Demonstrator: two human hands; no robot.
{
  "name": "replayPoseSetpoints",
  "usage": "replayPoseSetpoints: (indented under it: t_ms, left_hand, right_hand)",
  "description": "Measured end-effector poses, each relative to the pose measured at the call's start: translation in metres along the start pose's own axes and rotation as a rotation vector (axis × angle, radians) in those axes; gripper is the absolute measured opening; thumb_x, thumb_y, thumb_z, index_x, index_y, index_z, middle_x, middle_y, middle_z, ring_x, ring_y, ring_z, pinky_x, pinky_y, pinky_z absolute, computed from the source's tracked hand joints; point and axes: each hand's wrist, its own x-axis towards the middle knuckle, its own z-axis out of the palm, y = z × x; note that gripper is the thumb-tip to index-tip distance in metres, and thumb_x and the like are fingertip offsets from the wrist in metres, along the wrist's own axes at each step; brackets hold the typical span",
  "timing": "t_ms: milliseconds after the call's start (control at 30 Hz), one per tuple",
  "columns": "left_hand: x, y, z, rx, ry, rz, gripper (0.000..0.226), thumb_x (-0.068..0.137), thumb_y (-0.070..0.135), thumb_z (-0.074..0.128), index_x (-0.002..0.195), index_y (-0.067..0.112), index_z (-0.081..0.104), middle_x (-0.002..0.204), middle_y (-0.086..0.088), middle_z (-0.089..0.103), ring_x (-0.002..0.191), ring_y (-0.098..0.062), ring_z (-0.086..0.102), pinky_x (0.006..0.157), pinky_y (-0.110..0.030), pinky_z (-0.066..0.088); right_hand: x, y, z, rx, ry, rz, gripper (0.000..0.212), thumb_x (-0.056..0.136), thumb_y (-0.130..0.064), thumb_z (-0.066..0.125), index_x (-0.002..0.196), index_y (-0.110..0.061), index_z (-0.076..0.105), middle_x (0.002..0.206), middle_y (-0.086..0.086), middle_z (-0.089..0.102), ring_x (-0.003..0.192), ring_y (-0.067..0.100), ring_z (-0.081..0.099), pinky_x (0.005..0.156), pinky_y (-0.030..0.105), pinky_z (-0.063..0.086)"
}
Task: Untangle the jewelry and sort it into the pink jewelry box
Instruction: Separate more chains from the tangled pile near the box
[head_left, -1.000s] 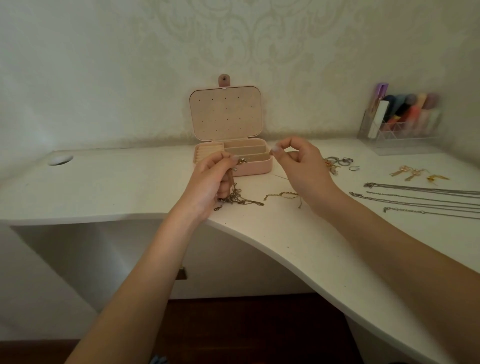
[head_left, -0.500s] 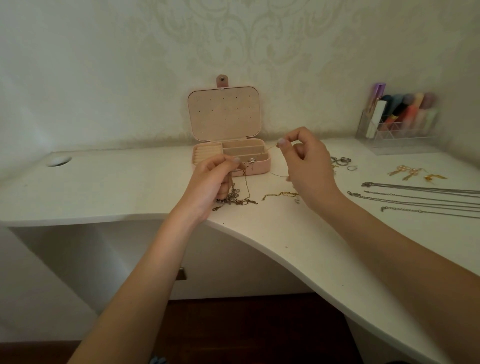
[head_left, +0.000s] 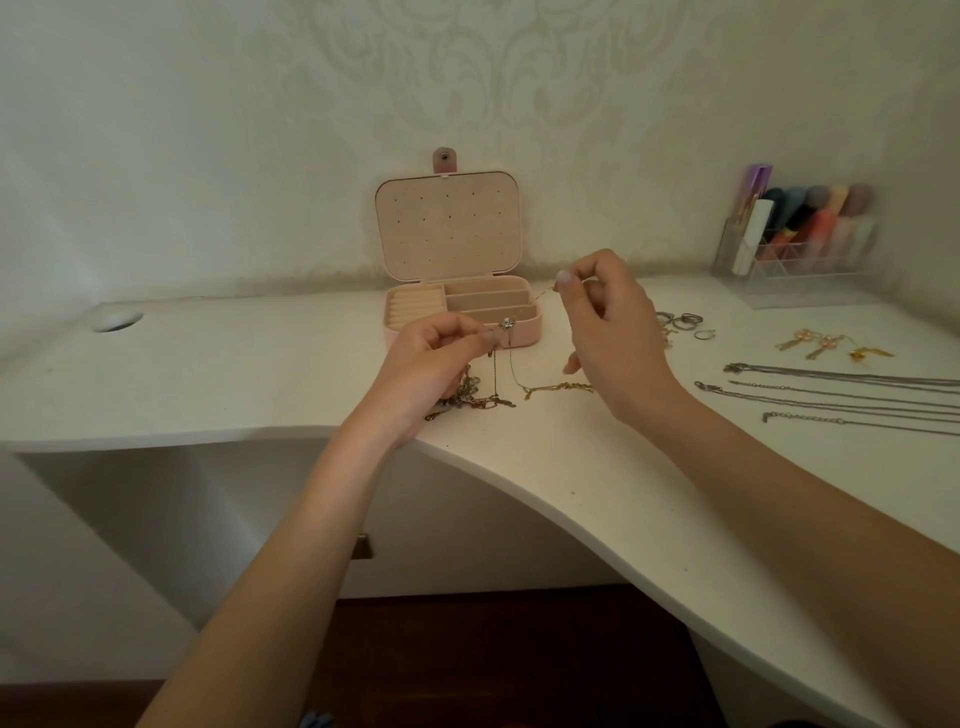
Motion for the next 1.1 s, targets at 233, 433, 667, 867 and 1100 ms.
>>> replayPoseSetpoints:
  t_ms: [233, 433, 667, 867, 1100]
  left_hand:
    - [-0.0012, 0.0021, 0.0001, -0.034, -0.008, 0.014, 0.034, 0.091, 0.01, 0.056, 0.064, 0.026, 0.069, 0.07, -0.01, 0.056, 0.042, -0.007, 0.024, 0.04, -0.019, 0.015]
    - [0.0016, -0.0002, 0.0001, -0.033, 0.0, 0.024, 0.025, 0.095, 0.014, 0.05, 0.082, 0.018, 0.071, 0.043, 0.003, 0.032, 0.036, -0.006, 0.021, 0.037, -0.016, 0.015]
    - [0.0032, -0.0012, -0.0009, -0.102, 0.016, -0.024, 0.024, 0.097, 0.007, 0.044, 0.1, 0.014, 0.067, 0.042, 0.011, 0.03, 0.033, -0.003, 0.024, 0.034, -0.015, 0.017]
    - [0.002, 0.0014, 0.0004, -0.064, 0.036, -0.043, 0.035, 0.094, 0.002, 0.041, 0.109, 0.024, 0.063, 0.041, 0.014, 0.031, 0.034, -0.003, 0.026, 0.034, -0.015, 0.019]
    - [-0.0009, 0.0052, -0.0014, -0.048, -0.099, -0.002, 0.047, 0.092, 0.0, 0.045, 0.121, 0.035, 0.06, 0.05, 0.008, 0.028, 0.041, -0.006, 0.021, 0.036, -0.016, 0.018]
  right_hand:
    - [-0.0017, -0.0073, -0.0001, 0.216, -0.211, 0.279, 0.026, 0.1, -0.021, 0.04, 0.075, -0.017, 0.043, 0.061, -0.002, 0.036, 0.042, 0.005, 0.033, 0.04, 0.024, 0.04]
    - [-0.0028, -0.0004, -0.0003, -0.016, -0.324, 0.231, 0.033, 0.094, -0.037, 0.054, 0.075, -0.01, 0.057, 0.042, -0.012, 0.034, 0.033, 0.004, 0.026, 0.037, 0.019, 0.027]
    - [-0.0024, 0.0005, -0.0015, -0.189, -0.371, 0.137, 0.023, 0.092, -0.03, 0.06, 0.09, -0.009, 0.068, 0.031, -0.016, 0.038, 0.031, 0.003, 0.039, 0.036, 0.011, 0.029]
    - [-0.0036, 0.0007, -0.0013, -0.075, -0.334, 0.113, 0.018, 0.094, -0.027, 0.057, 0.085, -0.016, 0.069, 0.037, -0.01, 0.031, 0.03, 0.007, 0.023, 0.04, 0.022, 0.023]
    - [-0.0041, -0.0006, -0.0015, -0.056, -0.301, 0.121, 0.017, 0.093, -0.024, 0.056, 0.085, -0.015, 0.069, 0.034, -0.012, 0.033, 0.03, 0.008, 0.028, 0.038, 0.018, 0.026]
